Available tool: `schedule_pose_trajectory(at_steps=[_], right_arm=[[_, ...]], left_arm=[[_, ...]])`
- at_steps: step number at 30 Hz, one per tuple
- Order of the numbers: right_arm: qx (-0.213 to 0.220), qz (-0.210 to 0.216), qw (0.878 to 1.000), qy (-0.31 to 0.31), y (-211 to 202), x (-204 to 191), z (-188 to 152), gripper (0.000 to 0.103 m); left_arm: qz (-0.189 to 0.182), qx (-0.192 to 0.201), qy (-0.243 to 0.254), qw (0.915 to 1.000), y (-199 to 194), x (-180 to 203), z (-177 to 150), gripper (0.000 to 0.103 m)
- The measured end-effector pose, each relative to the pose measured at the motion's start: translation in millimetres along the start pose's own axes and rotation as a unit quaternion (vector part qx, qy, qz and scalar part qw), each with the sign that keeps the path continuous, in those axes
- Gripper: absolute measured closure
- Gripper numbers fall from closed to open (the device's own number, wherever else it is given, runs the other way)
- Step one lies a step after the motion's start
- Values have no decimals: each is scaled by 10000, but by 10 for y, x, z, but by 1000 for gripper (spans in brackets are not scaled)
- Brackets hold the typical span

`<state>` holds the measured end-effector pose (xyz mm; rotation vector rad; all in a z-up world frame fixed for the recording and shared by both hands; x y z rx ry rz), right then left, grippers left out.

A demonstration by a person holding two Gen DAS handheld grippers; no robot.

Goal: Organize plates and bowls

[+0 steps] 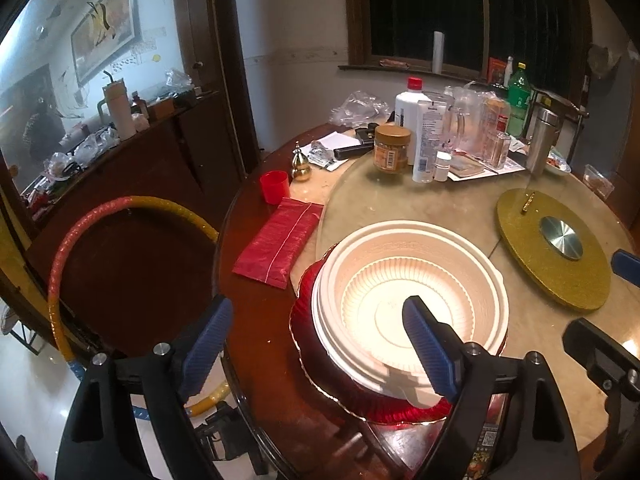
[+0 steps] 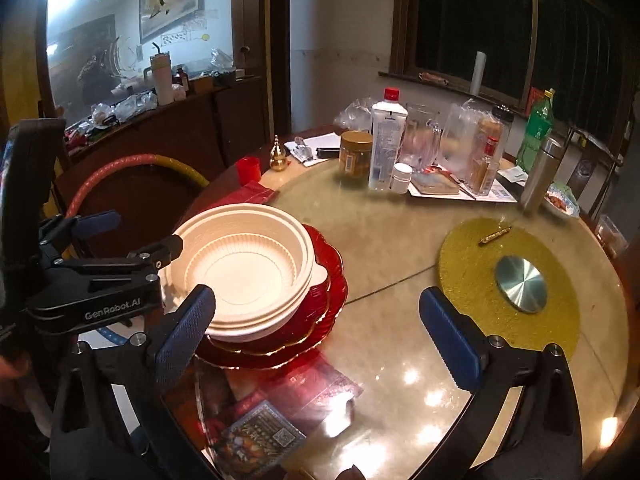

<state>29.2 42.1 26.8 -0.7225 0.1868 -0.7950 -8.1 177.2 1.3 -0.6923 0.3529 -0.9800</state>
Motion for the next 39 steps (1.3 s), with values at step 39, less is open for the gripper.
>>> schedule_pose_trajectory(at_steps=[39], right_arm=[[-179, 132, 9980, -595, -53, -154, -172, 0]], left_arm=[[-509, -159, -46, 9986, -50, 92, -111, 0]])
Point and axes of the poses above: each gripper's, at about its wrist camera, not at the fingertips, and y roughly the way its jaws point, x to its right, z to its top, the point moved 3 cm from there along y, roughly the way its jaws point, and after that the axes turned 7 degrees about -y, right-handed, at the moved point
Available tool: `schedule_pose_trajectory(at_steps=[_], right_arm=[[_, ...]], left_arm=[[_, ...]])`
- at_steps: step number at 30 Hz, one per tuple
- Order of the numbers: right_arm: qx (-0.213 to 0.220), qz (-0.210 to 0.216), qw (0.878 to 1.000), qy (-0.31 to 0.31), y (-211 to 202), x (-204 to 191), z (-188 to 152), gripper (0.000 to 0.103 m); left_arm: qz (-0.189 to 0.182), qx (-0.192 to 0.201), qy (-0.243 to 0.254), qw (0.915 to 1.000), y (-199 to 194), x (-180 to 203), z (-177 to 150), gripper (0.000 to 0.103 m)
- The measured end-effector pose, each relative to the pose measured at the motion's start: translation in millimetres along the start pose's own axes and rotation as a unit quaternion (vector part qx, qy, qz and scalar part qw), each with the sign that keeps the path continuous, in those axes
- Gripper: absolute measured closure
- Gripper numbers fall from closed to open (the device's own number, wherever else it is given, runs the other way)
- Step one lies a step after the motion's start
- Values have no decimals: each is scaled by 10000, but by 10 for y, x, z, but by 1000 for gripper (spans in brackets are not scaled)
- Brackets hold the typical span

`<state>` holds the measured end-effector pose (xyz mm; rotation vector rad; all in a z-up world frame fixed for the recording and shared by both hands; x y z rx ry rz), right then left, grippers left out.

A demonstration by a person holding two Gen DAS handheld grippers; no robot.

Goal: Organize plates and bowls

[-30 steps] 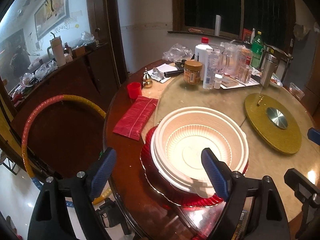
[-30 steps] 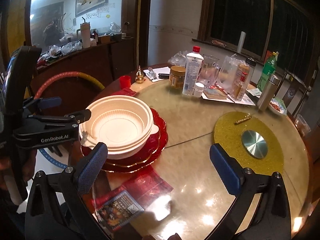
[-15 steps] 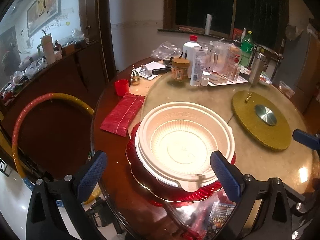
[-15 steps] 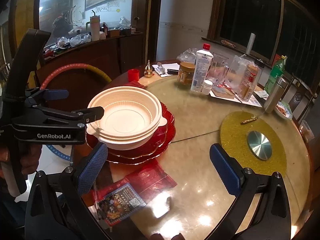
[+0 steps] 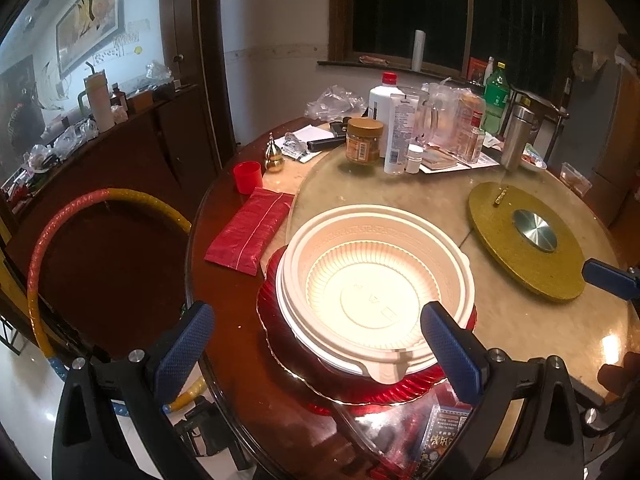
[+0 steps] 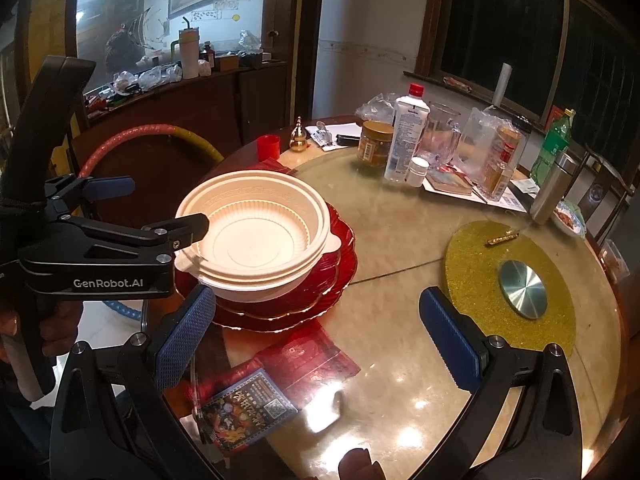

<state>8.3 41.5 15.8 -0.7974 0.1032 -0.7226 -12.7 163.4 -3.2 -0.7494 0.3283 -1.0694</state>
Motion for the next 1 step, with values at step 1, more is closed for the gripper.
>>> schedule_pose_trajectory(at_steps=[1], right_arm=[[-2, -4, 10000, -9, 1, -8, -4, 0]], left_arm=[[-2, -8, -45, 10000, 2, -13, 5, 0]])
Point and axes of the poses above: each gripper's, at about its wrist camera, not at the fingertips, and y roughly the way its jaws point, x to its right, z to its top, the point moved 3 cm from there along y, roughly the way its jaws point, and after that the axes turned 7 degrees about -y, right-handed, at the moved point
